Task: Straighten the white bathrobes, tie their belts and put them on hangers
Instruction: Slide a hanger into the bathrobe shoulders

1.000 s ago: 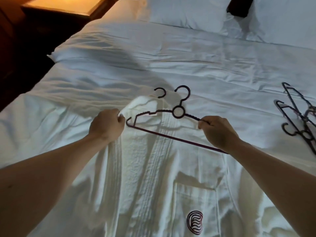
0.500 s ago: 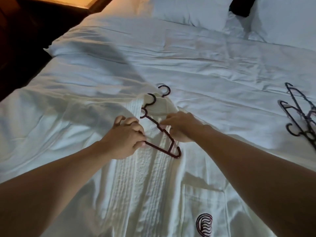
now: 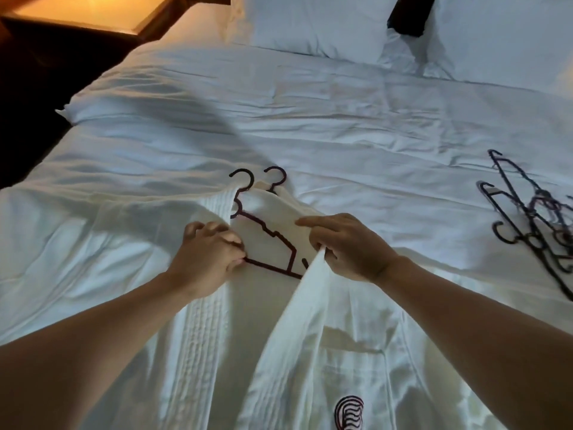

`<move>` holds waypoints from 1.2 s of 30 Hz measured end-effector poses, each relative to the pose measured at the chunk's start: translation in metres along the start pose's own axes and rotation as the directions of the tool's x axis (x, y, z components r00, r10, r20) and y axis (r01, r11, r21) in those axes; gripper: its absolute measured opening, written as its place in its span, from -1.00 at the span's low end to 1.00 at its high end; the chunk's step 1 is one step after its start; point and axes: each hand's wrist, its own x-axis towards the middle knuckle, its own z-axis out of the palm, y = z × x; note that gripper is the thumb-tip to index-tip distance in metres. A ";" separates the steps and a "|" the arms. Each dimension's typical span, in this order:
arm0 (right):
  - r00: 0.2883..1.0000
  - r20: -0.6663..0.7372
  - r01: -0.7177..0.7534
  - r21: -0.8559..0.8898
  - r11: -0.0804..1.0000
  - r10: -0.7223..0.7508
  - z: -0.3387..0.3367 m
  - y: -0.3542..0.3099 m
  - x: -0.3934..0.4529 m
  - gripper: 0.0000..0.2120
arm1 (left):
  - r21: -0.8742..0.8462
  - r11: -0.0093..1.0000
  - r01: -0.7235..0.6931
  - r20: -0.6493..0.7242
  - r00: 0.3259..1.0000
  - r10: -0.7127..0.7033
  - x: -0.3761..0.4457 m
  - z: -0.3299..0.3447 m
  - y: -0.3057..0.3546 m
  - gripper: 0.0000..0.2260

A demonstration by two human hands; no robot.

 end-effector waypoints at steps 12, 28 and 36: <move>0.837 0.033 -0.544 0.154 0.825 0.546 0.020 -0.024 -0.003 -0.41 | 0.087 0.980 -0.179 -0.159 0.969 0.191 0.057 0.013 0.051 -0.77; 0.632 0.326 -0.716 -0.101 0.691 0.703 0.086 -0.025 -0.031 -0.32 | -0.170 0.854 0.492 0.049 0.870 -0.491 0.047 0.050 0.022 0.00; 0.557 0.264 -0.804 -0.065 0.591 0.787 -0.005 -0.073 -0.087 -0.33 | -0.108 0.930 0.351 0.260 0.913 -0.314 -0.005 -0.031 0.053 -0.08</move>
